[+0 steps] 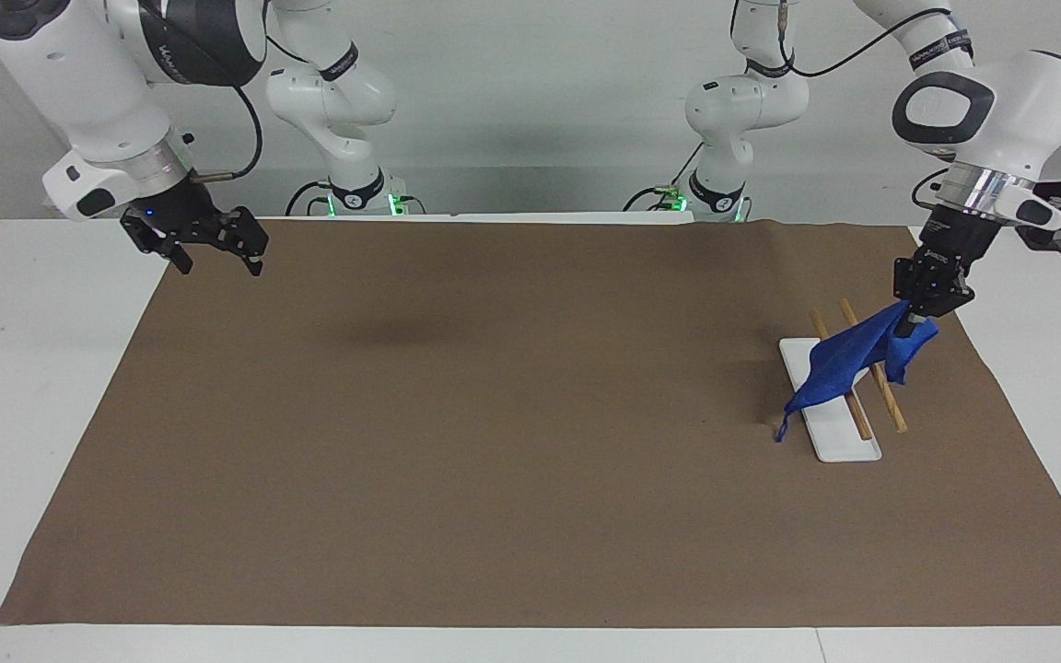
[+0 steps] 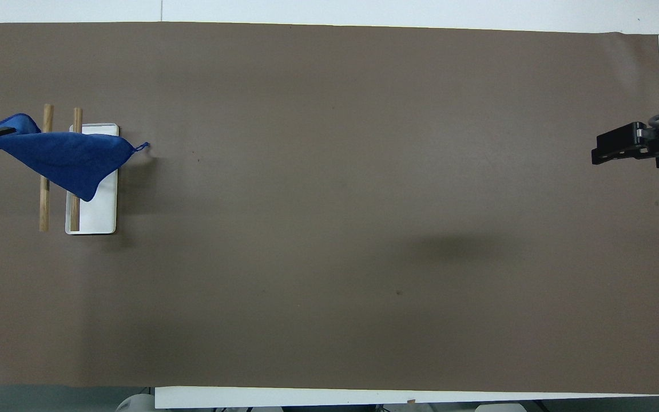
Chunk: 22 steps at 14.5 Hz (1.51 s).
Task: Right arm passes towel to left arm to hang
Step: 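Lower the towel onto the wooden rods and release with the left gripper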
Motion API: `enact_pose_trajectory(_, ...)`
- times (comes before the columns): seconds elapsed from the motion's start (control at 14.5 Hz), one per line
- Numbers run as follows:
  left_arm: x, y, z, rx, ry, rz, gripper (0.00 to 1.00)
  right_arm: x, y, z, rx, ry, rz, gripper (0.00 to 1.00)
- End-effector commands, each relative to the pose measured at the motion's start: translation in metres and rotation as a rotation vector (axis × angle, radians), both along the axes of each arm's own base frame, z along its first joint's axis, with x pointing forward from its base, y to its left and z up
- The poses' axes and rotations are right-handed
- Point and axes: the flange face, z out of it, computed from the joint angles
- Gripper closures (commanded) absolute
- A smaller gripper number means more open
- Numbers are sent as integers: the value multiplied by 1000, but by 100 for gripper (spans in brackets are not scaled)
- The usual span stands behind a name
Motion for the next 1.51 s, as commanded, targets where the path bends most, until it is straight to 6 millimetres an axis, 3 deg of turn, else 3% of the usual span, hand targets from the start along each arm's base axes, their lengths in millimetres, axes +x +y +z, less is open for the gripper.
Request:
enact_pose_trajectory(0.0,-5,8,2,73,-56,-95,99,-1,2,3,-5,7,5,0)
enact_pose_trajectory(0.14,-7,26,1,126,-81,-148,99,0,3,3,-7,8,5,0)
enact_pose_trajectory(0.69,-4,41,7,252,-156,-269,100,0,2,3,-5,7,5,0)
enact_pose_trajectory(1.17,25,40,8,302,-169,-451,100,0,3,3,-5,7,8,0)
enact_pose_trajectory(1.31,20,43,1,316,-165,-498,100,0,3,3,-5,9,6,0)
enact_pose_trajectory(1.44,10,64,-5,329,-150,-516,100,0,3,3,-5,7,8,0)
